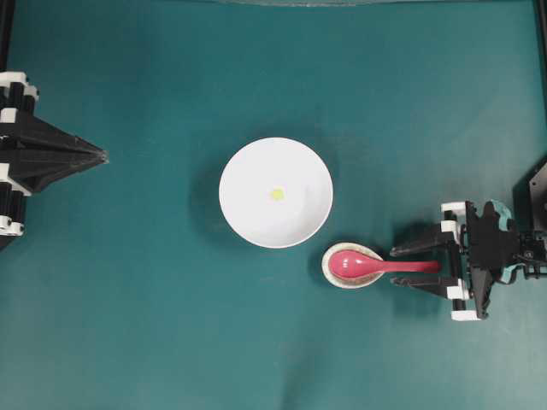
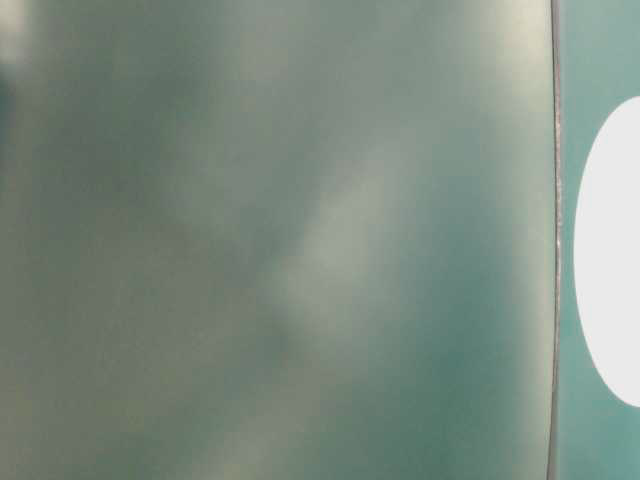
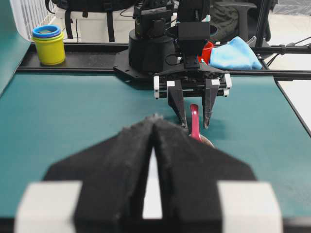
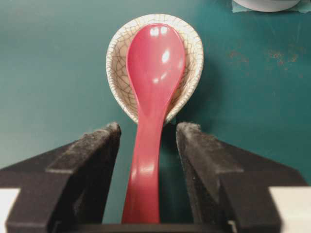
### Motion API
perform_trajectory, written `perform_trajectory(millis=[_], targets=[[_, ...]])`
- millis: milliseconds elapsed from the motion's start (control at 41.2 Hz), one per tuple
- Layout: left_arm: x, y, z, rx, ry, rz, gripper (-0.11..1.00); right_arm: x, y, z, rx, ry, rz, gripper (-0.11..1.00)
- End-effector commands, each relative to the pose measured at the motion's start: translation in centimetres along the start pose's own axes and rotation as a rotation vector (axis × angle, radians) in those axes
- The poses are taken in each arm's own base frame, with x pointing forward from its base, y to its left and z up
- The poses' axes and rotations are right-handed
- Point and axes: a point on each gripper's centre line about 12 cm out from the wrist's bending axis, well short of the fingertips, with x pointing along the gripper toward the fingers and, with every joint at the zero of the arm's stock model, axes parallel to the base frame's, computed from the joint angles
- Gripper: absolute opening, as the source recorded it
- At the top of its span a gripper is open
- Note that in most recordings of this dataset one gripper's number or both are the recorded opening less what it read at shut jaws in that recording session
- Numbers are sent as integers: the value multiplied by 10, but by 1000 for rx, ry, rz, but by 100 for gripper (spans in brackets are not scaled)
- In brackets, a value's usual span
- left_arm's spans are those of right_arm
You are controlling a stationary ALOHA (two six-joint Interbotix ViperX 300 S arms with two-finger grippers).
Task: Scoop the yellow hexagonal prism block from the bowl with a spoon using the right arm.
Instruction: 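Close the right gripper on the pink spoon handle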
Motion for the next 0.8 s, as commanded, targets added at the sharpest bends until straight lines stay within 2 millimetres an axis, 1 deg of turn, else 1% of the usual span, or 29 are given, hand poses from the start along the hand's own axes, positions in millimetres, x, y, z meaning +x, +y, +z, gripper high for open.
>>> perform_trajectory(millis=[0, 194, 437, 777], targets=[[3, 0, 8, 3, -18, -2, 5, 0, 2, 5, 10, -24, 5, 53], [4, -1, 9, 1, -20, -3, 5, 0, 2, 4, 9, -23, 4, 45], [4, -4, 9, 1, -18, -21, 5, 1, 2, 5, 11, -26, 5, 45], [3, -4, 8, 5, -12, -21, 5, 1, 3, 5, 11, -27, 6, 44]])
